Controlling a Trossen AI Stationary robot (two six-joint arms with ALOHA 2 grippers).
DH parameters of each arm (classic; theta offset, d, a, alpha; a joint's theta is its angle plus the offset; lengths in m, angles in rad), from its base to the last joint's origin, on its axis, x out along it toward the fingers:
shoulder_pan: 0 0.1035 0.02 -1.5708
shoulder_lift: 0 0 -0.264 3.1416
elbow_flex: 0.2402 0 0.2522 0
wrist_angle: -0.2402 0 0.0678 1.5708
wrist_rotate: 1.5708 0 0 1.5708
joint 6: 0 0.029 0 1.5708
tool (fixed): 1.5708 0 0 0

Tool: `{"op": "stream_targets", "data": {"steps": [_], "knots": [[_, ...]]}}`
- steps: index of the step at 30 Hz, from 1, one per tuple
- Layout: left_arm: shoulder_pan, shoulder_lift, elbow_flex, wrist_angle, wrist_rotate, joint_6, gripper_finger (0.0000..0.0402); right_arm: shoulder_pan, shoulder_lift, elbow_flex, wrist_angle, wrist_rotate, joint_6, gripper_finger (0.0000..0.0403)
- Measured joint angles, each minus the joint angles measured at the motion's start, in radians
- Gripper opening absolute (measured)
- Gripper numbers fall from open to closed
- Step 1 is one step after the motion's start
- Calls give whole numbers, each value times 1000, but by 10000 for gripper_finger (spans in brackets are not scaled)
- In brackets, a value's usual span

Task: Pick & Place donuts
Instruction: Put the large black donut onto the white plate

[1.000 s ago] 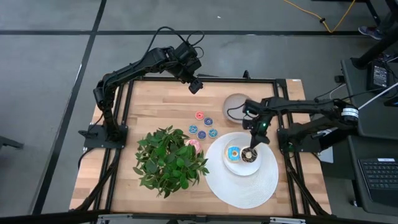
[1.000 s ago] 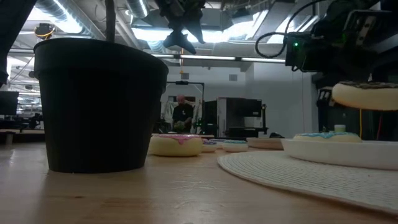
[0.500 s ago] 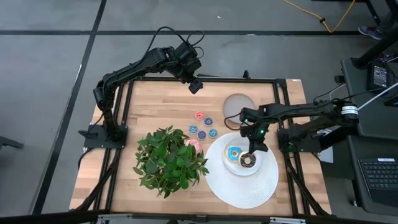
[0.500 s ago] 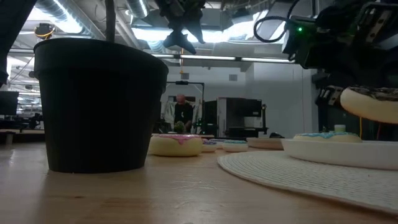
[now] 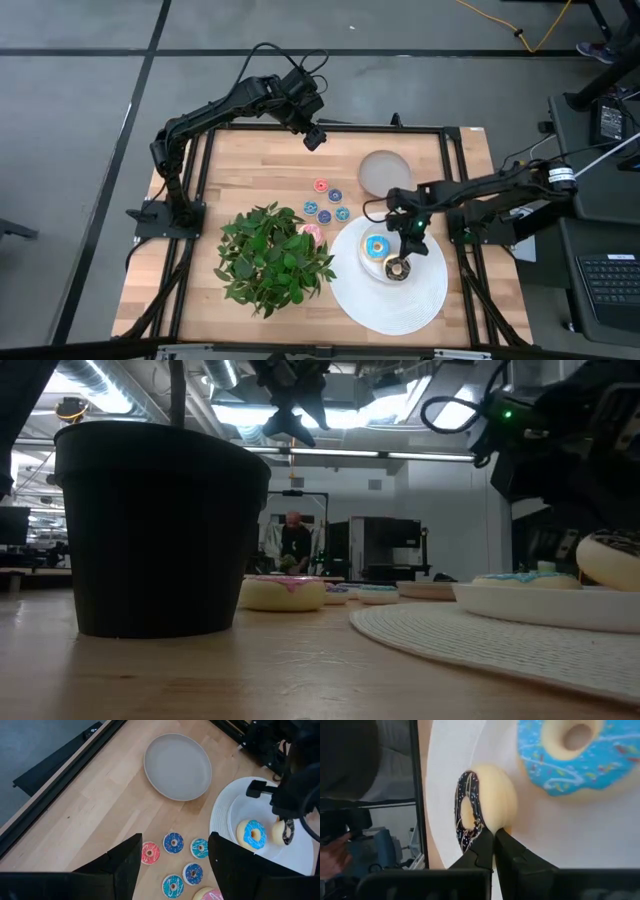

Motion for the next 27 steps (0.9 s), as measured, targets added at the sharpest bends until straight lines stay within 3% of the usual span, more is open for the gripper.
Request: {"op": "stream_targets", "data": {"steps": [14, 27], "knots": [[0, 0, 0, 0, 0, 0, 218, 27, 0, -37, 36, 77, 66, 20], [0, 0, 0, 0, 0, -2, 217, 22, 0, -37, 24, 92, 111, 147]]}}
